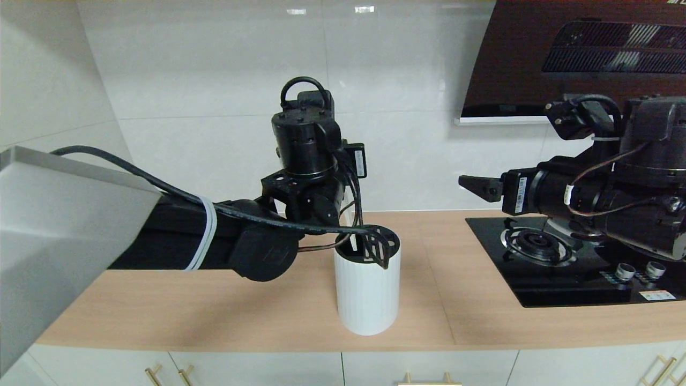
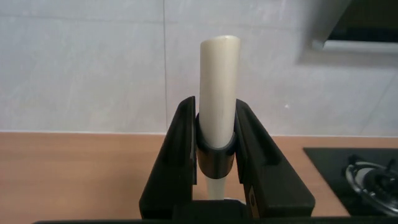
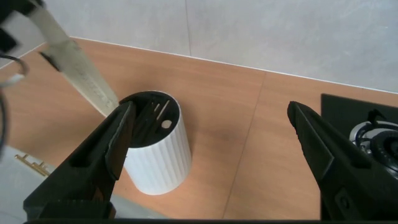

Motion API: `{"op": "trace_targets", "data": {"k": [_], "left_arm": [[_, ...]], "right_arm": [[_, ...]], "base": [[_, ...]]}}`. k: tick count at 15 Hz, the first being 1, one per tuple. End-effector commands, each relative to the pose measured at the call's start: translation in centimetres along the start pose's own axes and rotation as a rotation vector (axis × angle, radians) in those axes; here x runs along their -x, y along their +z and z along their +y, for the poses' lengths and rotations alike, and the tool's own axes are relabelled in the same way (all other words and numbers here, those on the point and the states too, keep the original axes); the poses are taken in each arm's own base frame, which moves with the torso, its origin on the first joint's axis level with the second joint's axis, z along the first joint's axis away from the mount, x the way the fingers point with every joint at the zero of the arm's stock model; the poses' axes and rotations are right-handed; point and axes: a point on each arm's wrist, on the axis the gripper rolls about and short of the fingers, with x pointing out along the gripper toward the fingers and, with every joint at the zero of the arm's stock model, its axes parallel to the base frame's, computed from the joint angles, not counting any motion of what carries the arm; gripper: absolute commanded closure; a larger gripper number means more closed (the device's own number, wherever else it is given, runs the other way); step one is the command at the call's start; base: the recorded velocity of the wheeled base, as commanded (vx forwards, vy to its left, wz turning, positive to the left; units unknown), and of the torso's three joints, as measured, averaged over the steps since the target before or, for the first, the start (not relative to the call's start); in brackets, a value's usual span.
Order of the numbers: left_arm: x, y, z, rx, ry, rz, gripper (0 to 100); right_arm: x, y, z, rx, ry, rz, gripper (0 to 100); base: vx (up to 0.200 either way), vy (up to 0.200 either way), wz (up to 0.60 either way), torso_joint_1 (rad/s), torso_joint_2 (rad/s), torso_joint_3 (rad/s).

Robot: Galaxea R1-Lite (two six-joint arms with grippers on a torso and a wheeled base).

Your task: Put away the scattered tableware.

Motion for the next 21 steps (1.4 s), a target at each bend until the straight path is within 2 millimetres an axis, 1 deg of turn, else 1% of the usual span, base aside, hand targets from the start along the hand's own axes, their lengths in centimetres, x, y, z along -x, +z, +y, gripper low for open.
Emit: {"op": "trace_targets", "data": {"k": [1,4,8,10,11,12,14,18,21], "left_arm": [[-0.5,-1.4,-0.3,-0.018,0.002,0.025,100],[-0.7,-1.5,-0.4,-0.014,0.003,0.023,100],[-1.1,-2.9,-0.7,-0.028,0.003,0.046,100],[-1.3,-3.9,-0.8,-0.039,0.006,0.067,100],[-1.4,-4.1,-0.8,-0.04,0.007,0.069,100],[-1.4,-4.9,-1.1,-0.049,0.003,0.084,100],[-1.5,-5.9,-1.4,-0.043,-0.001,0.104,100],[-1.1,-9.0,-2.4,-0.061,-0.021,0.165,100],[-0.9,-10.7,-2.5,-0.081,-0.022,0.202,100]], "right_arm": [[-0.1,-0.1,0.1,0.001,0.003,0.003,0],[-0.1,-0.2,0.1,0.001,0.004,0.006,0],[-0.2,-0.4,0.4,0.002,0.014,0.015,0],[-0.4,-0.5,0.4,0.003,0.014,0.021,0],[-0.4,-0.5,0.4,0.003,0.014,0.021,0],[-0.5,-0.6,0.4,0.003,0.013,0.022,0],[-0.5,-0.7,0.5,0.004,0.013,0.025,0],[-0.6,-0.7,0.5,0.004,0.013,0.027,0],[-0.5,-0.6,0.5,0.004,0.013,0.024,0]], "base": [[0.0,0.0,0.0,0.0,0.0,0.0],[0.0,0.0,0.0,0.0,0.0,0.0],[0.0,0.0,0.0,0.0,0.0,0.0],[0.0,0.0,0.0,0.0,0.0,0.0],[0.0,0.0,0.0,0.0,0.0,0.0],[0.0,0.0,0.0,0.0,0.0,0.0],[0.0,0.0,0.0,0.0,0.0,0.0],[0.0,0.0,0.0,0.0,0.0,0.0],[0.0,0.0,0.0,0.0,0.0,0.0]]}}
